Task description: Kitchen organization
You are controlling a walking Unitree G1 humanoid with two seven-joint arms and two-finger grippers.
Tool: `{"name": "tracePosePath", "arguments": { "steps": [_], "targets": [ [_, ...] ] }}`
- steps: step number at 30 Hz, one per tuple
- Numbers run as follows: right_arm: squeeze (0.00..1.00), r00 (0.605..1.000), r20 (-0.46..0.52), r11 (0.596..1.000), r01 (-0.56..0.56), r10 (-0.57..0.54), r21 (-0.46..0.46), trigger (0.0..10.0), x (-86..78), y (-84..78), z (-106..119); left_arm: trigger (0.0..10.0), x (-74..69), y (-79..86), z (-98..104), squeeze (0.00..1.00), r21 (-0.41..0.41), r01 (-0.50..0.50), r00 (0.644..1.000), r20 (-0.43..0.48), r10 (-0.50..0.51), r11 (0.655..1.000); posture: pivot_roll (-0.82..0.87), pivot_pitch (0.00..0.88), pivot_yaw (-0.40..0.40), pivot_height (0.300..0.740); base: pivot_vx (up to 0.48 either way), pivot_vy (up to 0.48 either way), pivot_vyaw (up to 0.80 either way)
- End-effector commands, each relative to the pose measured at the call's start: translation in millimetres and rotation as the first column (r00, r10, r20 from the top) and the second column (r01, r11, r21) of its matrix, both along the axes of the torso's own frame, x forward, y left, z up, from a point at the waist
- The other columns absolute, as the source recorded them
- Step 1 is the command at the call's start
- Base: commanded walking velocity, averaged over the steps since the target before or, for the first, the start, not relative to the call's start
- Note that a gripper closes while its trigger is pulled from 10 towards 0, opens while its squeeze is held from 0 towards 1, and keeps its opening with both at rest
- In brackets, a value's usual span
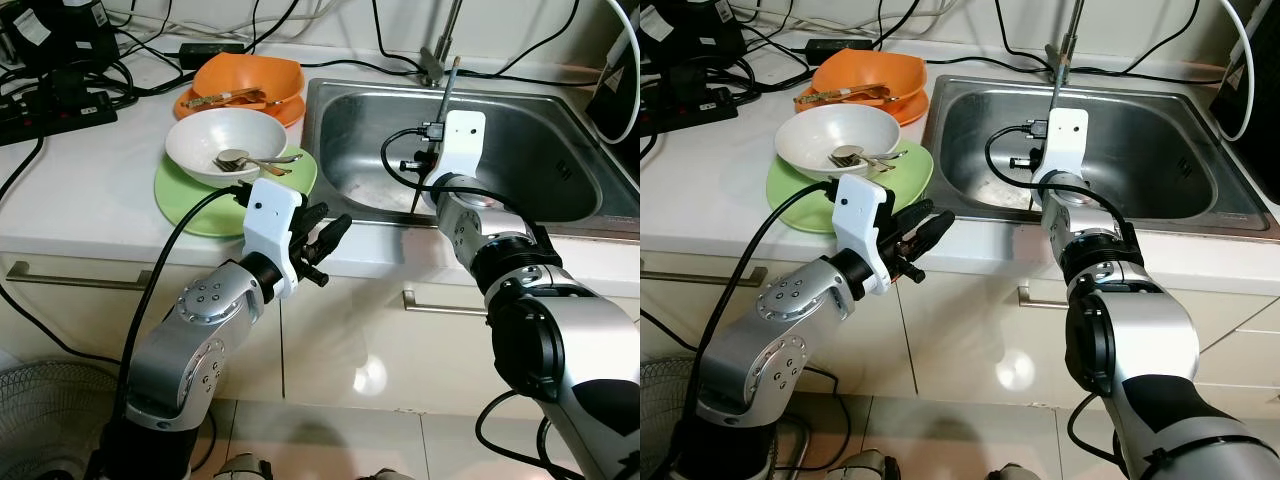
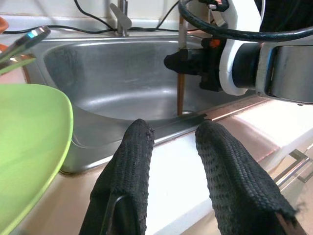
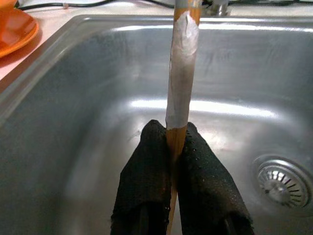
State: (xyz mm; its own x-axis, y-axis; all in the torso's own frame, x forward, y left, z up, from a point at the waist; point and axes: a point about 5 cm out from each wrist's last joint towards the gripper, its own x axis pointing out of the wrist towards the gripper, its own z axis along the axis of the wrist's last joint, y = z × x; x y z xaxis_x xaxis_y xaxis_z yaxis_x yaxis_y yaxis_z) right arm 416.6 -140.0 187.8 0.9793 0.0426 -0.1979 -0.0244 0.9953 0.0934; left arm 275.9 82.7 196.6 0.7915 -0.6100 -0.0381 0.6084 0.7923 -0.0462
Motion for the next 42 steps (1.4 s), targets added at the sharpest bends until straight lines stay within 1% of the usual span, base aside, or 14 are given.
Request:
{"name": "tracePosePath", "arguments": {
  "steps": [1,8,15,17,26,27,28,29,38,39,42],
  "targets": [
    [0.0,1.0,-0.027,1.0,-0.005,0.006,0.025,10.0,-0.1,3.2,-1,10.0,-5.1,-5.3,4,0.0,0.0,0.042,0.999,0.007,-0.042,0.999,0.12,0.088,-0.041,0.718,0.0,0.0,0.0],
    [0.0,0.998,-0.06,1.0,0.0,0.002,0.029,10.0,-3.8,6.4,-14,10.0,-9.0,-6.4,3,0.0,0.002,0.043,0.999,-0.007,-0.043,0.999,0.14,0.1,-0.043,0.718,0.0,0.0,0.0],
    [0.0,0.997,-0.078,1.0,-0.001,0.004,0.03,10.0,-5.8,8.5,-20,10.0,-10.7,-6.6,2,0.0,0.003,0.041,0.999,-0.021,-0.041,0.999,0.14,0.104,-0.045,0.718,0.0,0.0,0.0],
    [0.0,0.996,-0.091,1.0,0.001,0.001,0.026,10.0,-7.5,8.8,-25,10.0,-11.1,-5.9,0,0.0,0.007,0.031,0.999,-0.038,-0.031,0.999,0.15,0.104,-0.045,0.718,0.0,0.0,0.0],
    [0.0,0.996,-0.093,1.0,0.0,0.003,0.029,10.0,-8.1,9.9,-27,10.0,-10.7,-5.4,0,0.0,0.007,0.031,0.999,-0.039,-0.03,1.0,0.15,0.094,-0.047,0.718,0.0,0.0,0.0],
    [0.69,0.996,-0.091,0.999,-0.007,0.01,0.031,10.0,-8.1,10.6,-27,10.0,-10.7,-5.6,0,0.0,0.004,0.03,0.999,-0.038,-0.03,1.0,0.15,0.091,-0.048,0.718,0.0,0.0,0.0],
    [0.69,0.996,-0.091,0.999,-0.007,0.01,0.031,10.0,-8.1,10.6,-27,10.0,-10.7,-5.6,0,0.0,0.004,0.03,0.999,-0.038,-0.03,1.0,0.15,0.091,-0.048,0.718,0.0,0.0,0.0],
    [1.0,0.996,-0.089,0.999,-0.012,0.014,0.03,10.0,-8.1,10.9,-27,10.0,-10.7,-5.6,0,0.0,0.004,0.03,0.999,-0.038,-0.03,1.0,0.15,0.091,-0.048,0.718,0.0,0.0,0.0],
    [1.0,0.997,-0.079,1.0,-0.013,0.015,0.027,10.0,-7.7,12.6,-26,10.0,-11.3,-5.4,1,0.0,0.004,0.034,0.999,-0.034,-0.034,0.999,0.15,0.077,-0.045,0.718,0.0,0.0,0.0],
    [0.0,0.997,-0.074,0.999,-0.014,0.016,0.029,10.0,-7.3,12.9,-24,10.0,-11.1,-5.4,1,0.0,0.004,0.035,0.999,-0.033,-0.035,0.999,0.15,0.073,-0.046,0.718,0.0,0.0,0.0],
    [0.0,0.999,-0.048,0.999,-0.017,0.019,0.033,10.0,-5.8,13.4,-19,10.0,-10.5,-5.3,2,0.0,0.006,0.036,0.999,-0.03,-0.036,0.999,0.15,0.073,-0.045,0.718,0.0,0.0,0.0]
  ]
}}
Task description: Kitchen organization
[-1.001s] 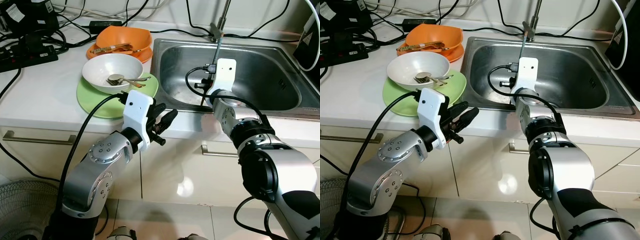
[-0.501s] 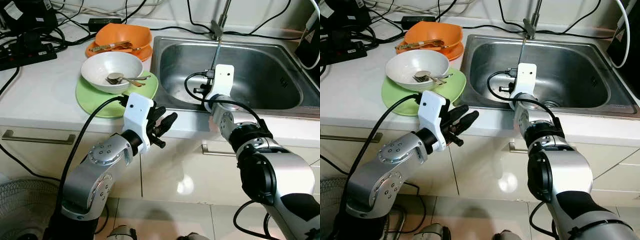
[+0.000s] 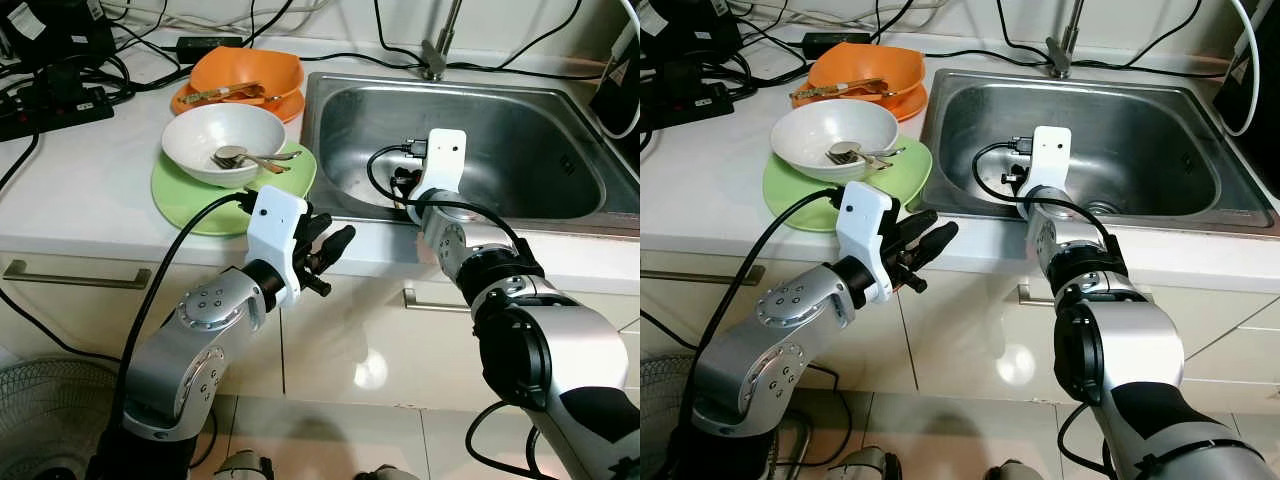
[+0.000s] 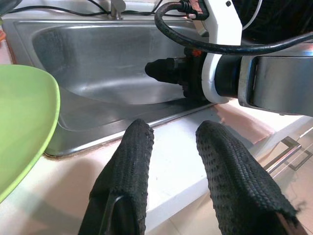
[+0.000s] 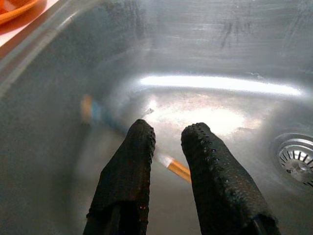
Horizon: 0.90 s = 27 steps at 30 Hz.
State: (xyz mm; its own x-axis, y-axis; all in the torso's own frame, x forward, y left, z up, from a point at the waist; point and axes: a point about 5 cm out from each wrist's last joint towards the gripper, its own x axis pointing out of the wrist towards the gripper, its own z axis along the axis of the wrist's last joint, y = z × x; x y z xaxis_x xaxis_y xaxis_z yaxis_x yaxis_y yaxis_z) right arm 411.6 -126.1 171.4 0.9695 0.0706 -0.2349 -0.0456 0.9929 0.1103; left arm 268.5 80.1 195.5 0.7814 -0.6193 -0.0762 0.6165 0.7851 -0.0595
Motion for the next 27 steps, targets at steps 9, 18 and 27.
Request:
{"name": "tracePosePath", "arguments": {
  "steps": [9,18,27],
  "targets": [
    [0.0,0.972,0.225,0.997,0.068,-0.071,0.025,10.0,9.8,-12.2,45,10.0,0.4,-2.5,7,0.0,-0.006,-0.002,0.998,0.057,0.002,1.0,0.13,0.076,-0.046,0.718,0.0,0.0,0.0],
    [0.0,0.902,0.429,0.998,0.054,-0.054,0.012,10.0,9.9,-14.3,78,10.0,5.2,-0.8,18,0.0,-0.008,-0.051,0.988,0.146,0.052,0.999,0.12,0.078,-0.05,0.718,0.0,0.0,0.0],
    [0.0,0.774,0.632,0.997,0.067,-0.026,-0.041,10.0,-12.8,-18.6,66,10.0,2.9,-3.4,23,0.0,-0.012,-0.032,0.975,0.219,0.034,0.999,0.09,0.083,-0.056,0.718,0.0,0.0,0.0]
  ]
}}
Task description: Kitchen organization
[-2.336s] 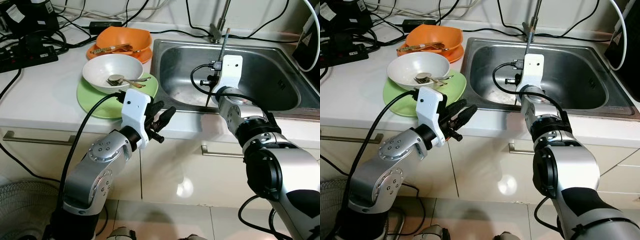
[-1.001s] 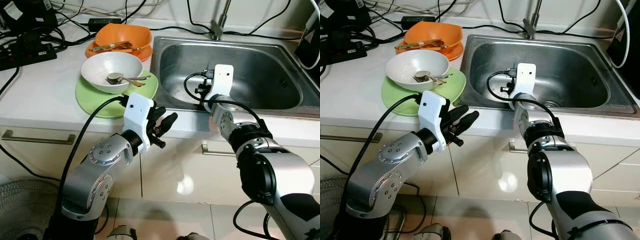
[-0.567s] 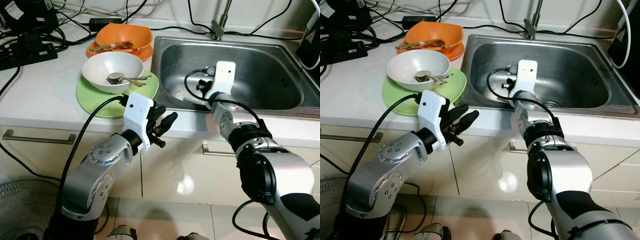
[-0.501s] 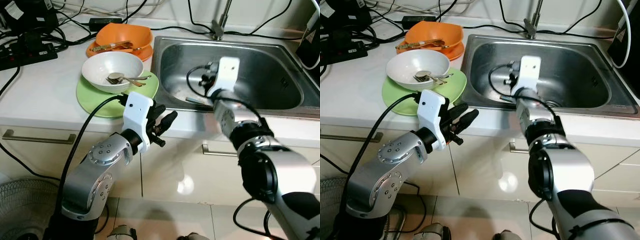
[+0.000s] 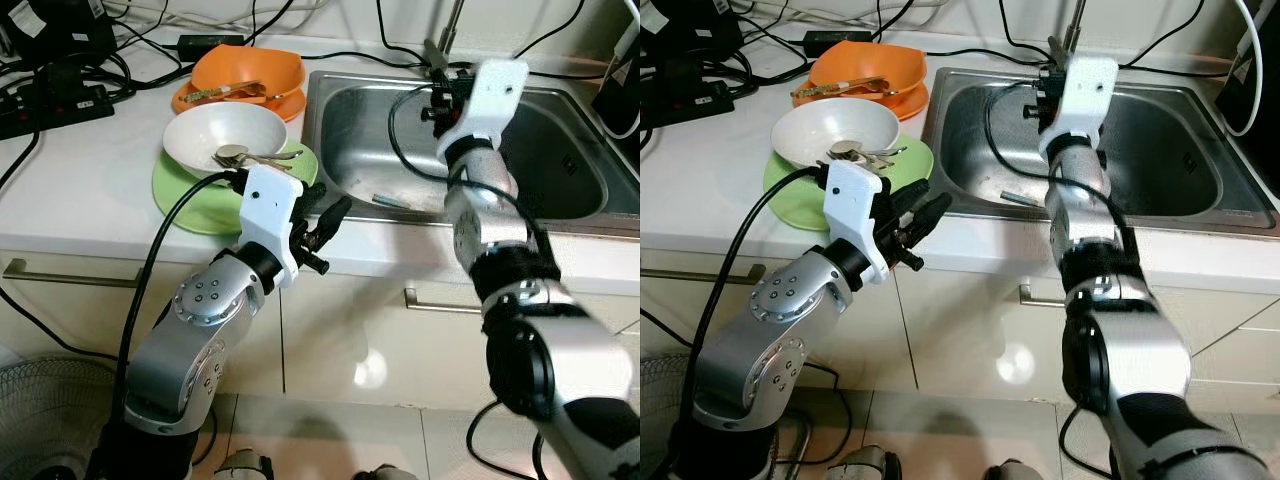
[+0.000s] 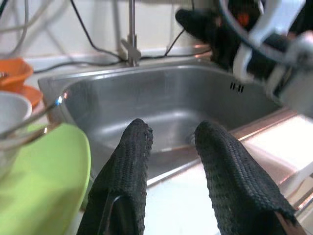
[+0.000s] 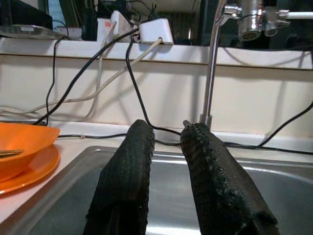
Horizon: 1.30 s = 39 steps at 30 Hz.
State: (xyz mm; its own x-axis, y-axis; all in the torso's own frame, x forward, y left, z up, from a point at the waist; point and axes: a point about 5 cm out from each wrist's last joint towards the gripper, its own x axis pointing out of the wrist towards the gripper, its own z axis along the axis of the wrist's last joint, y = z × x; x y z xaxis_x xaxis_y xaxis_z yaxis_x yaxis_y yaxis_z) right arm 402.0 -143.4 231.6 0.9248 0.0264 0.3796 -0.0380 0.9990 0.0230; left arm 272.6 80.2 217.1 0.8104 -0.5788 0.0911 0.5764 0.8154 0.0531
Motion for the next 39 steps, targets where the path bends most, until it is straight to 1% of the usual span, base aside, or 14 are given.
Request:
{"name": "tracePosePath", "arguments": {
  "steps": [1,6,11,16,19,20,22,26,28,29,32,34,36,39],
  "targets": [
    [0.0,0.998,0.065,1.0,0.006,-0.007,0.007,10.0,-6.4,-1.8,2,10.0,-1.1,-2.8,2,0.0,0.004,0.012,0.999,0.03,-0.012,1.0,0.09,0.083,-0.055,0.718,0.0,0.0,0.0],
    [0.0,0.995,0.098,1.0,0.009,-0.01,0.012,10.0,-17.0,-0.6,-7,10.0,0.0,1.0,2,0.0,0.009,-0.016,0.998,0.059,0.016,1.0,0.08,0.082,-0.054,0.718,0.0,0.0,0.0],
    [0.0,0.989,0.145,1.0,-0.015,0.015,-0.005,10.0,-37.6,6.9,-15,10.0,4.2,7.9,0,0.0,0.038,-0.092,0.99,0.111,0.087,0.995,0.07,0.091,-0.049,0.718,0.0,0.0,0.0],
    [0.0,0.99,0.14,0.999,-0.029,0.026,0.015,10.0,-46.3,11.1,-21,10.0,5.0,8.3,3,0.0,0.013,-0.112,0.985,0.135,0.109,0.994,0.06,0.093,-0.045,0.718,0.0,0.0,0.0],
    [0.0,0.991,0.129,0.999,-0.042,0.043,-0.012,10.0,-53.8,15.9,-30,10.0,5.9,10.3,3,0.0,0.001,-0.133,0.98,0.152,0.131,0.991,0.06,0.095,-0.044,0.718,0.0,0.0,0.0],
    [0.0,0.993,0.103,0.999,-0.05,0.052,-0.016,10.0,-59.3,17.6,-40,10.0,6.6,16.1,1,0.0,0.017,-0.187,0.966,0.183,0.181,0.982,0.05,0.098,-0.043,0.718,0.0,0.0,0.0],
    [0.0,0.995,0.084,0.998,-0.053,0.054,-0.017,10.0,-63.5,17.9,-45,10.0,6.7,20.0,0,0.0,0.022,-0.221,0.956,0.202,0.212,0.975,0.05,0.098,-0.044,0.718,0.0,0.0,0.0],
    [0.0,0.997,0.059,0.998,-0.054,0.056,-0.022,10.0,-68.4,18.2,-53,10.0,3.9,27.4,1,0.0,0.073,-0.276,0.933,0.261,0.249,0.958,0.06,0.1,-0.044,0.718,0.0,0.0,0.0],
    [0.0,0.997,0.049,0.998,-0.055,0.056,-0.023,10.0,-69.9,18.7,-57,10.0,2.1,29.6,3,0.0,0.108,-0.29,0.923,0.294,0.248,0.951,0.06,0.1,-0.045,0.718,0.0,0.0,0.0],
    [0.0,0.998,0.025,0.998,-0.059,0.06,-0.024,10.0,-72.9,20.5,-64,10.0,-1.9,32.4,8,0.0,0.147,-0.305,0.906,0.348,0.24,0.941,0.07,0.102,-0.049,0.718,0.0,0.0,0.0],
    [0.0,0.998,0.005,0.997,-0.065,0.065,-0.028,10.0,-75.3,22.8,-69,10.0,-4.3,35.8,12,0.0,0.171,-0.323,0.892,0.384,0.239,0.931,0.07,0.102,-0.052,0.718,0.0,0.0,0.0],
    [0.0,0.998,-0.003,0.997,-0.069,0.068,-0.03,10.0,-75.9,24.3,-72,10.0,-5.1,41.5,11,0.0,0.207,-0.345,0.882,0.405,0.241,0.916,0.08,0.1,-0.054,0.718,0.0,0.0,0.0],
    [0.0,0.997,-0.011,0.997,-0.073,0.073,-0.031,10.0,-76.0,25.6,-74,10.0,-4.4,54.4,5,0.0,0.292,-0.386,0.869,0.434,0.238,0.875,0.08,0.096,-0.054,0.718,0.0,0.0,0.0],
    [0.0,0.997,-0.014,0.997,-0.074,0.073,-0.033,10.0,-75.8,25.7,-74,10.0,-3.9,61.2,-1,0.0,0.351,-0.398,0.867,0.446,0.223,0.848,0.08,0.096,-0.055,0.718,0.0,0.0,0.0]
  ]
}}
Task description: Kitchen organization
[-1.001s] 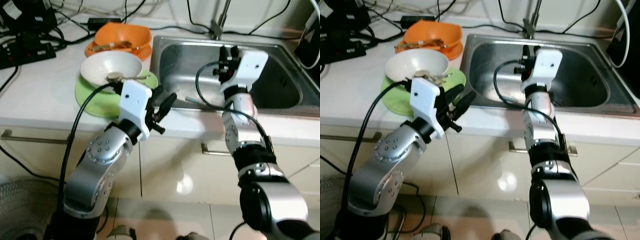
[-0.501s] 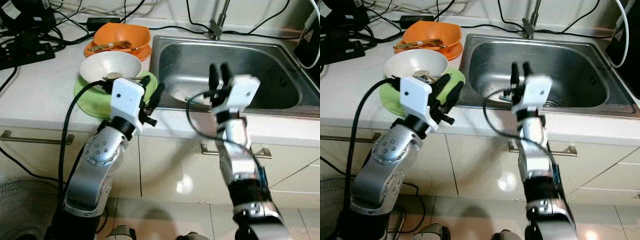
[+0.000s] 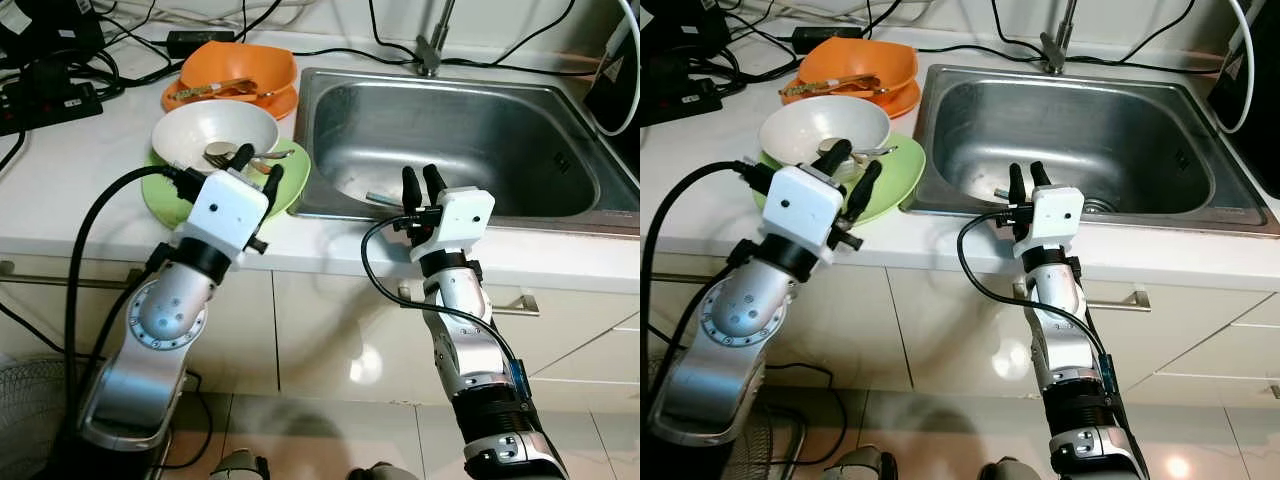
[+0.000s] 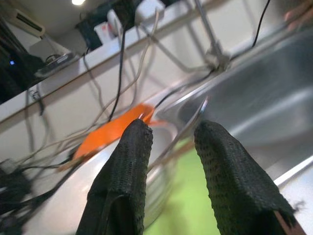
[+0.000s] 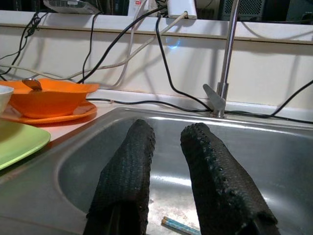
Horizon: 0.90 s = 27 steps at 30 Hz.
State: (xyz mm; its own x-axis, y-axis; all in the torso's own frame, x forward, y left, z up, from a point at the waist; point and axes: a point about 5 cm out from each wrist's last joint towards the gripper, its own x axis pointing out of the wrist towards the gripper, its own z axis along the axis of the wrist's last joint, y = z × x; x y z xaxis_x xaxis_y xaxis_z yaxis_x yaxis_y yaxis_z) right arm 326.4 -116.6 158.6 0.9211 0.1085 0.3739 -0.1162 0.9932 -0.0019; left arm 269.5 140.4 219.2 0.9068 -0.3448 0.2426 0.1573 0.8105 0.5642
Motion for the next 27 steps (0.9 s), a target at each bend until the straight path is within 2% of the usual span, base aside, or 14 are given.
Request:
{"name": "tracePosePath", "arguments": {
  "steps": [1,6,9,16,27],
  "targets": [
    [0.0,1.0,-0.01,1.0,0.005,-0.006,-0.011,10.0,-0.1,-1.5,-2,10.0,0.0,4.0,-6,0.0,0.048,-0.004,1.0,-0.007,0.004,0.999,0.08,0.091,-0.053,0.718,0.0,0.0,0.0],
    [0.0,1.0,-0.028,1.0,0.01,-0.011,-0.024,10.0,-0.2,-3.1,-9,10.0,4.2,10.2,-17,0.0,0.111,-0.007,0.999,-0.036,0.011,0.994,0.08,0.089,-0.051,0.718,0.0,0.0,0.0],
    [0.0,0.999,-0.037,1.0,0.013,-0.014,-0.025,10.0,0.0,-3.2,-11,10.0,5.8,10.7,-20,0.0,0.12,-0.001,0.999,-0.04,0.006,0.993,0.08,0.086,-0.05,0.718,0.0,0.0,0.0],
    [0.0,0.999,-0.043,1.0,0.015,-0.016,-0.022,10.0,0.6,-1.3,-13,10.0,17.7,11.7,-21,0.0,0.206,0.003,1.0,-0.011,-0.001,0.978,0.08,0.072,-0.043,0.718,0.0,0.0,0.0],
    [0.0,0.999,-0.049,1.0,0.011,-0.011,-0.01,10.0,-1.0,2.5,-16,10.0,32.6,9.2,-17,0.0,0.251,0.025,0.999,0.015,-0.03,0.968,0.06,0.063,-0.029,0.718,0.0,0.0,0.0]
  ]
}}
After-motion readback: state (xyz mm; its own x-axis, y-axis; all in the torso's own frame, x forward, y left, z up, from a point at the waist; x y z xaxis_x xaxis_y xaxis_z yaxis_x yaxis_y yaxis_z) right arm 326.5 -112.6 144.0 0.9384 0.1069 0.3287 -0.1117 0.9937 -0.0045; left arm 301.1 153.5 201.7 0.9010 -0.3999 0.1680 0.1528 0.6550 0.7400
